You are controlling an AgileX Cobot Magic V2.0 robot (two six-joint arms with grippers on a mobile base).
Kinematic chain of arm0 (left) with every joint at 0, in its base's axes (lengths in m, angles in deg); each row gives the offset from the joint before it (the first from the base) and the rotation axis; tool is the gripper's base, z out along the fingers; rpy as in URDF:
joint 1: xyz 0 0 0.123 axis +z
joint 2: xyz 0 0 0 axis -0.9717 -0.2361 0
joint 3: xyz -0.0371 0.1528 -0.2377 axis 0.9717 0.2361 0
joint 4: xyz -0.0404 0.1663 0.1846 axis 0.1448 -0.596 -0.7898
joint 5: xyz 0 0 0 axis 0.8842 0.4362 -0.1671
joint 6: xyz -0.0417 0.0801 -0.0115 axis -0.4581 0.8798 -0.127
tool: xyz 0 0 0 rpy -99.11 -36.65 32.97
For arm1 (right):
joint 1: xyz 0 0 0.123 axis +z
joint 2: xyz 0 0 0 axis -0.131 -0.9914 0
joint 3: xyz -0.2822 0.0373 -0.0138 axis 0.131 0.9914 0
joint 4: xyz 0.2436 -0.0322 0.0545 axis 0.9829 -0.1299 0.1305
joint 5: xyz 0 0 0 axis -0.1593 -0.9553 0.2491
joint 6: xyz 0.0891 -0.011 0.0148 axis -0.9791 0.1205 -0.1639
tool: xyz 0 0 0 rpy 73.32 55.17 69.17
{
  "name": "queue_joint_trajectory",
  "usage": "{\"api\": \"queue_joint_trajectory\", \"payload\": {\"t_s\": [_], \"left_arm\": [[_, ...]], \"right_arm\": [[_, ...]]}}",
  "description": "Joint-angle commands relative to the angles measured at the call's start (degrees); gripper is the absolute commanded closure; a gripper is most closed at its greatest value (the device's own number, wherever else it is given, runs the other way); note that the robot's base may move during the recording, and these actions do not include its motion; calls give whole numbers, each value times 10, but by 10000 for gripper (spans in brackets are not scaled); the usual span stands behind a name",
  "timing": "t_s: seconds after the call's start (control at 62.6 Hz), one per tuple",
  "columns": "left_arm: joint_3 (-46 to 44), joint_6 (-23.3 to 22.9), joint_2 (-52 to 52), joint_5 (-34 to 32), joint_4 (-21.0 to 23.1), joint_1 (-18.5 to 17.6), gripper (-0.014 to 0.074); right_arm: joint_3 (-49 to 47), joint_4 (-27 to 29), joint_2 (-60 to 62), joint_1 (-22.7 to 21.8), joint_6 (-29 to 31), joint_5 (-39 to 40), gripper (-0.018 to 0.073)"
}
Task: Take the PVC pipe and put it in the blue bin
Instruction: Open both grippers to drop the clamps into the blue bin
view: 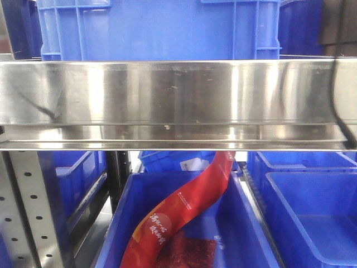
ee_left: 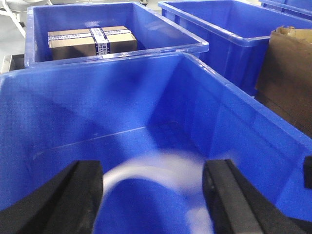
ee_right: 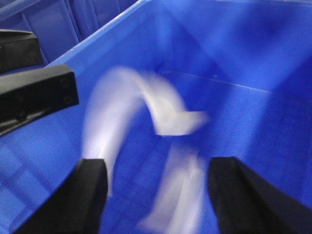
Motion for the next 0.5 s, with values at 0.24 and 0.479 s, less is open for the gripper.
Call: {"api": "queue_joint_trajectory", "payload": {"t_s": [0.24,0.479], "left_arm": [[-23,-1,22,55,-7,-2,632],[-23,-1,38,84,-9,-2,707]], "right_arm": [[-7,2,15,0,3,4,699],[-7,2,20,-1,3,-35,727]]}}
